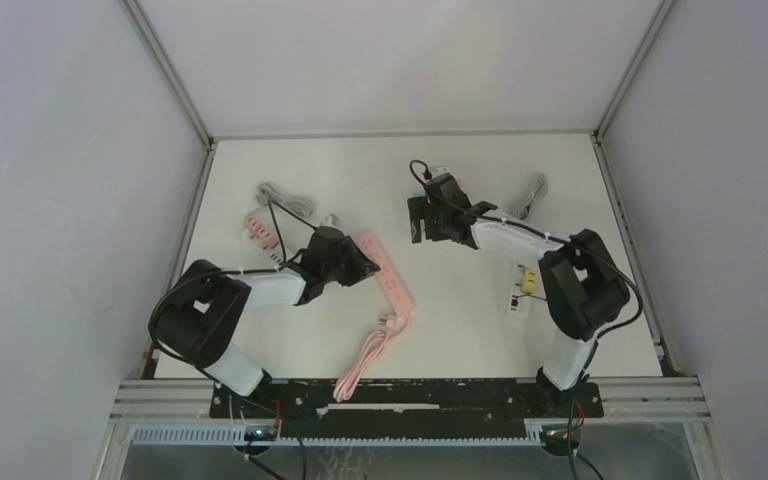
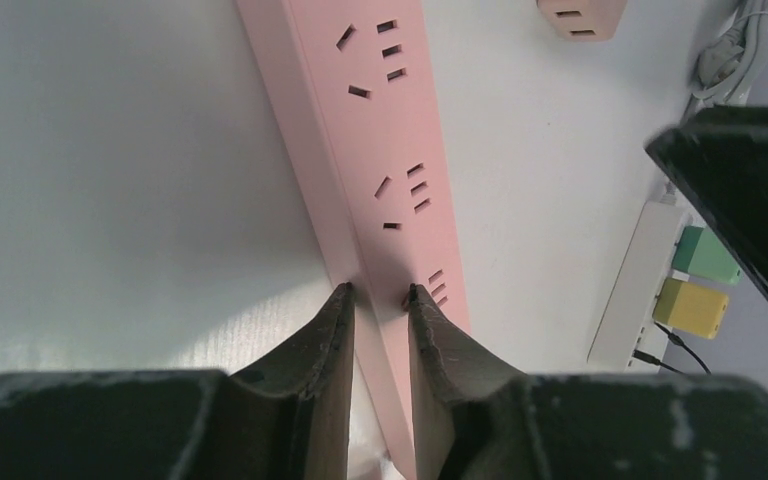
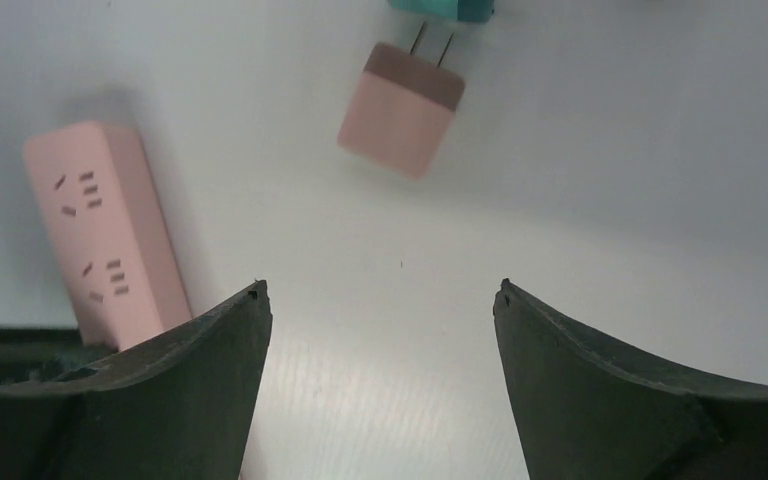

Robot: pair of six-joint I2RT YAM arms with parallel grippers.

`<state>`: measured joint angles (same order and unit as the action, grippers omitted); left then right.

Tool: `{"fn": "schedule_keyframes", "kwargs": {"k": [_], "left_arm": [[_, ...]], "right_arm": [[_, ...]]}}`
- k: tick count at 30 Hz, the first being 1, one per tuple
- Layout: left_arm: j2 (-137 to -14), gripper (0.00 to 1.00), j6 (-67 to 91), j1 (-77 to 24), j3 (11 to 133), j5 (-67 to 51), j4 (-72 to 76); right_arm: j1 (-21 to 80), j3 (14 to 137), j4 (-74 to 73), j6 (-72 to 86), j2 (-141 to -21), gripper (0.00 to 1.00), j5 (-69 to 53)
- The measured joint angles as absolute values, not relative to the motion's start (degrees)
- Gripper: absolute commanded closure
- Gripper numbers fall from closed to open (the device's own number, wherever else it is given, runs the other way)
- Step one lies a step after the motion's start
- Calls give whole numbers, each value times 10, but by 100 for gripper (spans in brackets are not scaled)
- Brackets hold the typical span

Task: Insert the plug
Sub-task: Place the socket at the center of the board.

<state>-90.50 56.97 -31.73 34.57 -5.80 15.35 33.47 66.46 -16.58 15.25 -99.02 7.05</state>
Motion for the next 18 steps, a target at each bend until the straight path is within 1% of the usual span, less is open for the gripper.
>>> {"fn": "schedule_keyframes", "kwargs": {"k": [7,13,18], "left_arm": [[-919,72,570,-322,347,-64,177],[-923,71,564,-328,351,-62,181],[-932,69,550,-342,367,-60,172]], "right_arm": [[328,752,-148,190,-1105,14,106],[325,831,-153,208,-1185,23,147],[320,851,-170,213,-1206,30,160]]}}
